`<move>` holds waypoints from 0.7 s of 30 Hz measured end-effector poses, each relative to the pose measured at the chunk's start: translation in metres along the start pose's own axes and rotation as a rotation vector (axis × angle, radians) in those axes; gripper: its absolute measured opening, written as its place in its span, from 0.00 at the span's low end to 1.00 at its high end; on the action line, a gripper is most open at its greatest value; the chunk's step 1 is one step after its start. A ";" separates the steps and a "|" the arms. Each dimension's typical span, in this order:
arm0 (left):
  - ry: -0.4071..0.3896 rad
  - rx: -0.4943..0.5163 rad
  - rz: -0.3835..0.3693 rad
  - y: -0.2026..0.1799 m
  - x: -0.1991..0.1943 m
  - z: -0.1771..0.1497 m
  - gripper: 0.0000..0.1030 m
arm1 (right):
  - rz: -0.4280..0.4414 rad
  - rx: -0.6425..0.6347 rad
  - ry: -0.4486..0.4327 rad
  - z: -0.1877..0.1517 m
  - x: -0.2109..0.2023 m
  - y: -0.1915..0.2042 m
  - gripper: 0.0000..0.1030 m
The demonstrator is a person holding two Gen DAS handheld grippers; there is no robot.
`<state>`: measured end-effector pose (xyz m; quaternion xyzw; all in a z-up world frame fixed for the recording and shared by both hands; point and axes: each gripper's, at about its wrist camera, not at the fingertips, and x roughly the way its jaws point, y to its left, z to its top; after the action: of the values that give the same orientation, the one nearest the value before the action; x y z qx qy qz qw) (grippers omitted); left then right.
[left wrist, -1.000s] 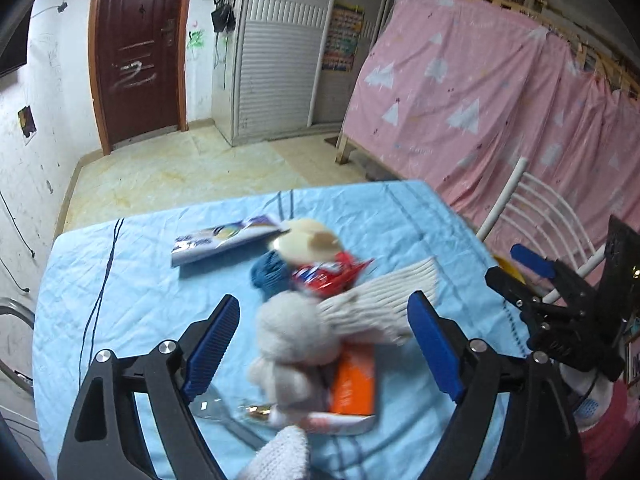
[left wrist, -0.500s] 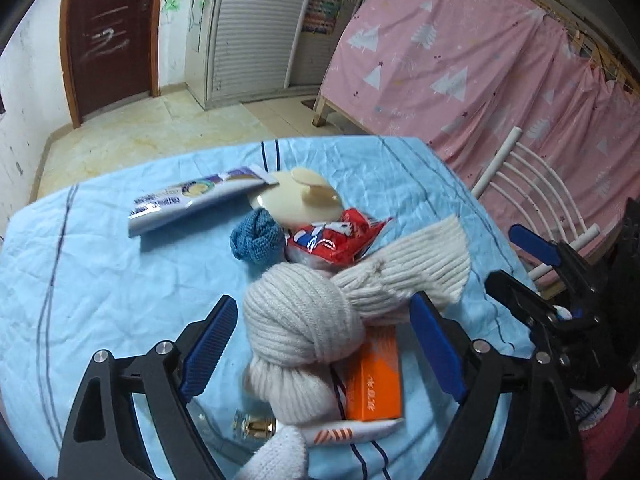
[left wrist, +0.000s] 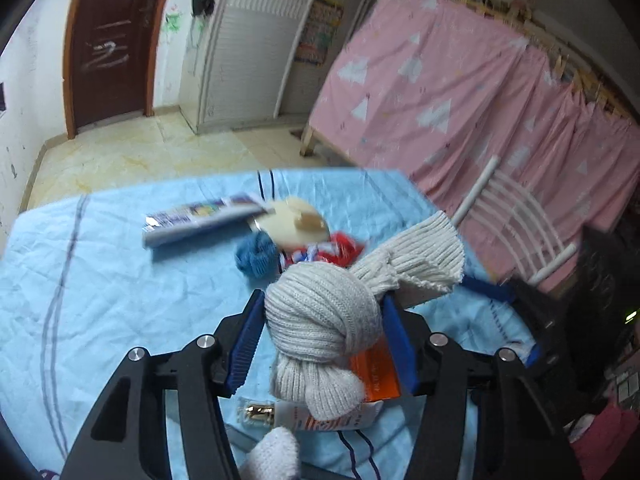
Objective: Collect trash
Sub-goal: 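Grasp the orange box with the right tool while the left holds the grey scarf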
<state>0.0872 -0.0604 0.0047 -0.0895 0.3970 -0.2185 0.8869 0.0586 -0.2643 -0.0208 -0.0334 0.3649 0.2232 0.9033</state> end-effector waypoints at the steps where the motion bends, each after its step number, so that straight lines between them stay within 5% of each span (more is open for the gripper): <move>1: -0.029 -0.012 0.000 0.002 -0.009 0.001 0.47 | 0.015 0.002 0.010 0.001 0.002 0.003 0.89; 9: -0.168 -0.035 0.060 0.010 -0.060 0.002 0.47 | 0.030 0.005 0.071 0.012 0.026 0.026 0.87; 11: -0.183 -0.034 0.063 0.011 -0.067 -0.001 0.47 | 0.022 0.006 0.092 0.013 0.035 0.030 0.75; 21: -0.217 -0.063 0.051 0.020 -0.088 -0.009 0.47 | 0.019 0.038 0.179 0.014 0.057 0.026 0.50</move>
<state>0.0349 -0.0017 0.0508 -0.1300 0.3076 -0.1724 0.9267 0.0927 -0.2160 -0.0461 -0.0326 0.4485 0.2208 0.8655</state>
